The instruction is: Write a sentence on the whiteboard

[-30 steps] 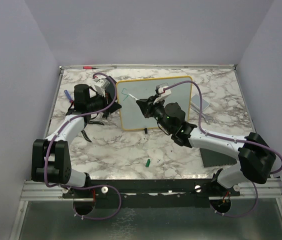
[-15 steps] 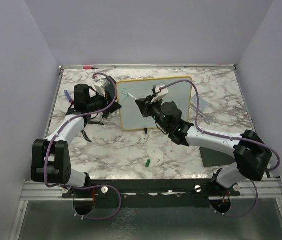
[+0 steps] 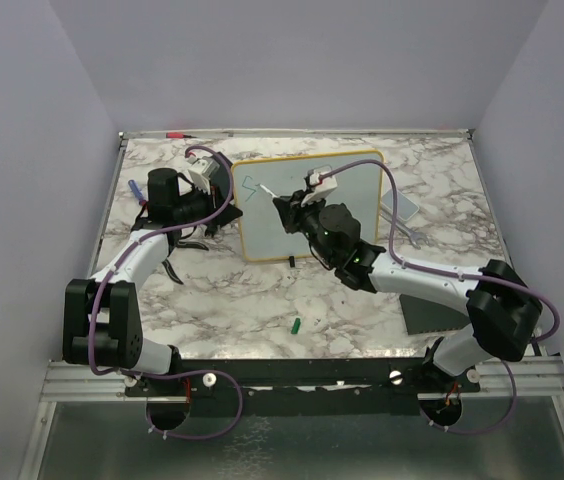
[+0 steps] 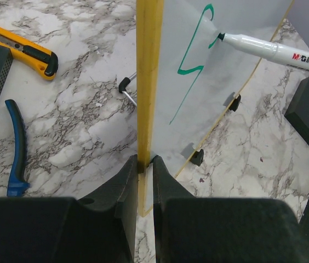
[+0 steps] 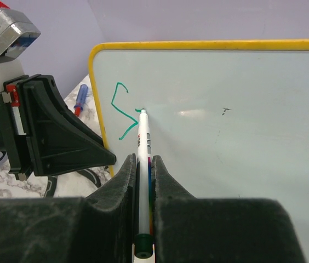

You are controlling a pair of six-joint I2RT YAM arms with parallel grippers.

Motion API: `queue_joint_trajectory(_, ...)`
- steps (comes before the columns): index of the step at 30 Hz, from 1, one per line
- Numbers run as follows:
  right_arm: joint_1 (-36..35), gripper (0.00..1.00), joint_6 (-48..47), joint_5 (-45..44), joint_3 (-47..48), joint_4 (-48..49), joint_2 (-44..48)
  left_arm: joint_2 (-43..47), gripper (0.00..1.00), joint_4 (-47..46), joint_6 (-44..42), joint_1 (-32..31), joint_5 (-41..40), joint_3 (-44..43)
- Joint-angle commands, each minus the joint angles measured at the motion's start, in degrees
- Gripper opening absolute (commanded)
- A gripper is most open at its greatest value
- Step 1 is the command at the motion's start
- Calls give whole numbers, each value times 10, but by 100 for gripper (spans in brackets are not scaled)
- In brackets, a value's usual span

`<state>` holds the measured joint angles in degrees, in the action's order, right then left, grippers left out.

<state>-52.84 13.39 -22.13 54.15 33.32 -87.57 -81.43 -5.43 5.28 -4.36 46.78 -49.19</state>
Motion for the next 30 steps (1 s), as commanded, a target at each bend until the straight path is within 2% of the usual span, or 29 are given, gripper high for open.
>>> queue_joint_trajectory(1,2,1,-3,-62,-10,-19,18,19,0,2,-6,-1,-8,-3)
queue_joint_trajectory(6,2,1,-8,-51,-11,-16,20,19,0,2,-6,0,-9,-2)
queue_joint_trajectory(11,1,1,-41,28,-32,26,37,18,0,2,-4,-1,-12,-3)
queue_joint_trajectory(14,1,0,-52,46,-34,40,47,18,0,2,-5,-1,-11,-3)
queue_joint_trajectory(30,2,1,-92,12,17,58,13,17,0,2,-6,-1,-8,-3)
